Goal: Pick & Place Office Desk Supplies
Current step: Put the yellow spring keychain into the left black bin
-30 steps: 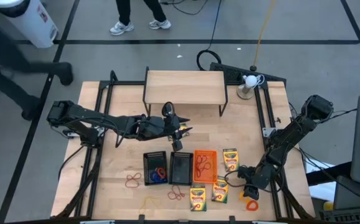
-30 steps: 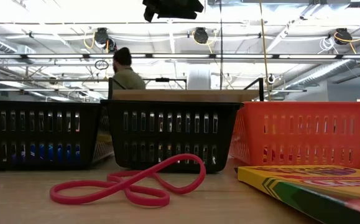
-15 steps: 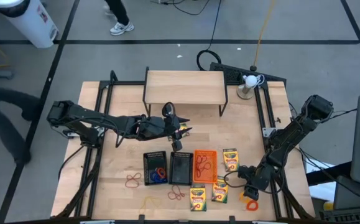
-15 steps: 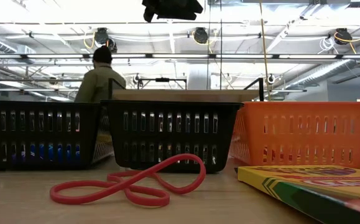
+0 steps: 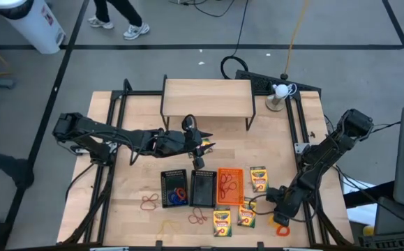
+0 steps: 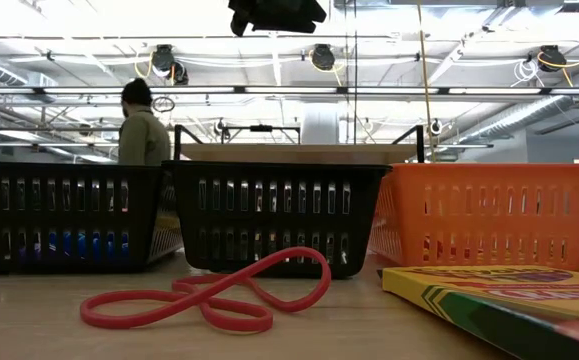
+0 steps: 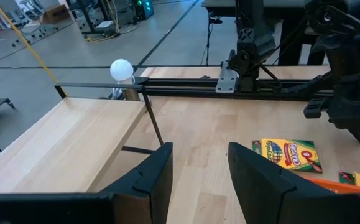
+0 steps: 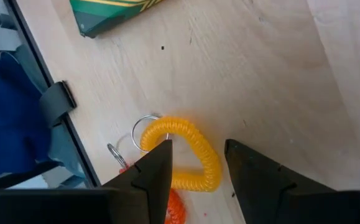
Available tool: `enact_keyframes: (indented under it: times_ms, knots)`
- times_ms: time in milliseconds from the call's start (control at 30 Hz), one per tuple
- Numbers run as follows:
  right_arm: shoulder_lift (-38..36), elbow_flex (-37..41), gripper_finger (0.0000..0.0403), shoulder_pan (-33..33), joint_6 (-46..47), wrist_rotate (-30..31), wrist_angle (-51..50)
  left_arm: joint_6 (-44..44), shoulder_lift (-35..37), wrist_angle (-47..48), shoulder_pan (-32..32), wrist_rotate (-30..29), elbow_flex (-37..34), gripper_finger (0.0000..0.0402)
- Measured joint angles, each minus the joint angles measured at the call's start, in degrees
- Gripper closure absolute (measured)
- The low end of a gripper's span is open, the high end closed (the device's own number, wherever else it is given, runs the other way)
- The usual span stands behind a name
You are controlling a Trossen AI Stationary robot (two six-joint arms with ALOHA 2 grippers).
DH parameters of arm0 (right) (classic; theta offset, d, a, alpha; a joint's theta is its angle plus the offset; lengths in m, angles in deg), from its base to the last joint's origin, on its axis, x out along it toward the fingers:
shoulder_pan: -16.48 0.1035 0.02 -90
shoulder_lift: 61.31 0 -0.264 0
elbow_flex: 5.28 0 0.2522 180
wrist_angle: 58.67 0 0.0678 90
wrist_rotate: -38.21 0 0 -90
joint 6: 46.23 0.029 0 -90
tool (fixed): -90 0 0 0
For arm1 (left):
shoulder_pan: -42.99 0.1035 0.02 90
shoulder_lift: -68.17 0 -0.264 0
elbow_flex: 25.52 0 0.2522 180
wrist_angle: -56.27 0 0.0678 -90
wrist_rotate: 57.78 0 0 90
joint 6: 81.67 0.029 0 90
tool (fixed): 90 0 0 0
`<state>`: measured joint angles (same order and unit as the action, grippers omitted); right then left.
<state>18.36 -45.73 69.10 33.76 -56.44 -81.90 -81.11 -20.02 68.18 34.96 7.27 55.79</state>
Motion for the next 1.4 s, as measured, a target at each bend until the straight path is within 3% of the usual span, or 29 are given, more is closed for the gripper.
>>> enact_keyframes:
  times_ms: [300, 467, 700, 867, 1033, 1400]
  knots:
    - [2.2, -1.8, 0.0257, 0.0, 2.4, 1.7, -4.2, -0.7, 0.0, 0.4, 0.0, 0.0, 0.0, 0.0245]
    - [6.4, -2.2, 0.0257, 0.0, 2.9, 1.1, -1.0, -0.8, 0.0, 0.4, 0.0, 0.0, 0.0, 0.0245]
    - [6.5, -2.2, 0.0265, 0.0, 1.9, 1.8, -0.9, -0.9, 0.0, 0.4, 0.0, 0.0, 0.0, 0.0245]
    - [6.5, -2.1, 0.0304, 0.0, 1.8, 1.7, -1.4, -0.9, 0.0, 0.4, 0.0, 0.0, 0.0, 0.0245]
    - [6.5, -2.0, 0.0385, 0.0, 1.7, 1.6, -1.9, -0.9, 0.0, 0.4, 0.0, 0.0, 0.0, 0.0245]
    - [2.6, -1.7, 0.0401, 0.0, -1.4, 4.0, -4.3, -1.1, 0.0, 0.3, 0.0, 0.0, 0.0, 0.0245]
